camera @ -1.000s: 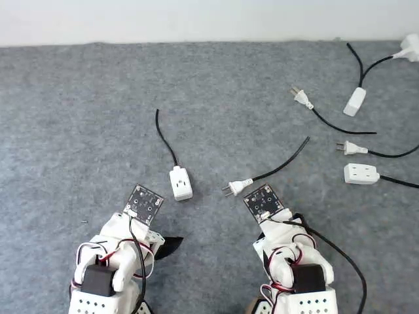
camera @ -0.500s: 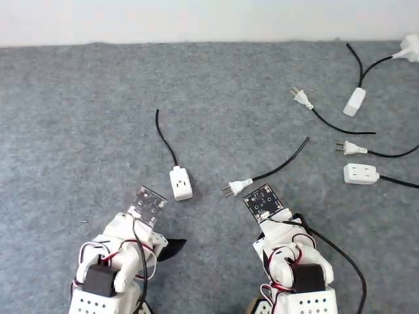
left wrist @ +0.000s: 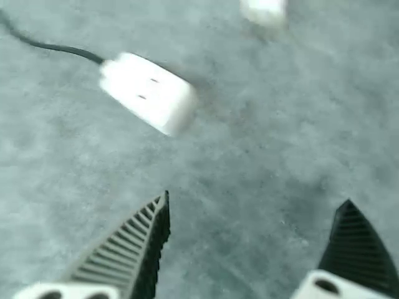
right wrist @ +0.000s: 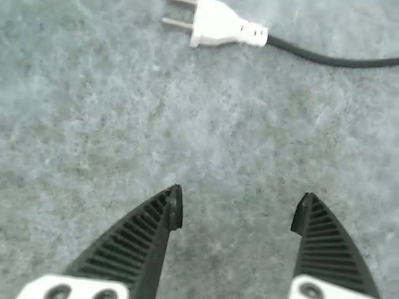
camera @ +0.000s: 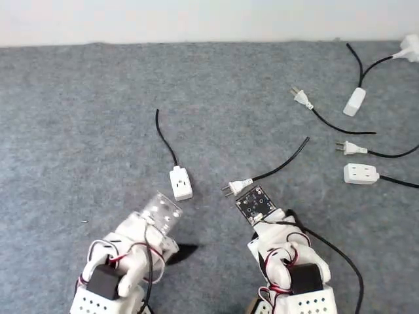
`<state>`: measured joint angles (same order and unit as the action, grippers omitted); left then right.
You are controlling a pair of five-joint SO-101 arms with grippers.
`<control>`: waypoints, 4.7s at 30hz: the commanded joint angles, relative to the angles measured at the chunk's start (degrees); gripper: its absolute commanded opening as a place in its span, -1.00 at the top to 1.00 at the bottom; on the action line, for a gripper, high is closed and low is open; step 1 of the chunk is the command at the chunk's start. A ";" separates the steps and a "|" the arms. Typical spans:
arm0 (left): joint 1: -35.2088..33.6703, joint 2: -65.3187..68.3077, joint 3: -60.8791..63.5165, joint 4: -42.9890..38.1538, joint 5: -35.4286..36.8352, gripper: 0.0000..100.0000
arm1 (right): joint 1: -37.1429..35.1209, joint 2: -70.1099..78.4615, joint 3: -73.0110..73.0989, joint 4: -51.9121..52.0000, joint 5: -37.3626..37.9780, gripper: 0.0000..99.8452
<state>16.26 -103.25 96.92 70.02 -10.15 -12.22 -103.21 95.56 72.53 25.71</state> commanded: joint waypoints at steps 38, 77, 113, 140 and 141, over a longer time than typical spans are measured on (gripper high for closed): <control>-7.82 62.24 -44.53 -25.14 -9.67 0.21 | 4.35 35.12 -42.81 -2.59 11.60 0.41; -29.63 62.51 -33.19 -47.03 9.14 0.21 | -10.68 114.95 -82.90 4.88 49.85 0.41; -29.89 62.68 -32.66 -48.79 7.30 0.21 | -2.86 150.02 -126.86 17.80 61.27 0.41; -29.80 62.68 -32.57 -48.88 7.38 0.21 | -5.05 154.95 -129.76 30.11 54.77 0.75; -29.89 62.68 -32.57 -48.88 7.38 0.21 | -5.23 154.95 -129.76 30.11 54.77 0.78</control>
<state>-13.45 -40.48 65.19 22.81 -2.51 -16.62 49.58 -34.46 100.04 81.45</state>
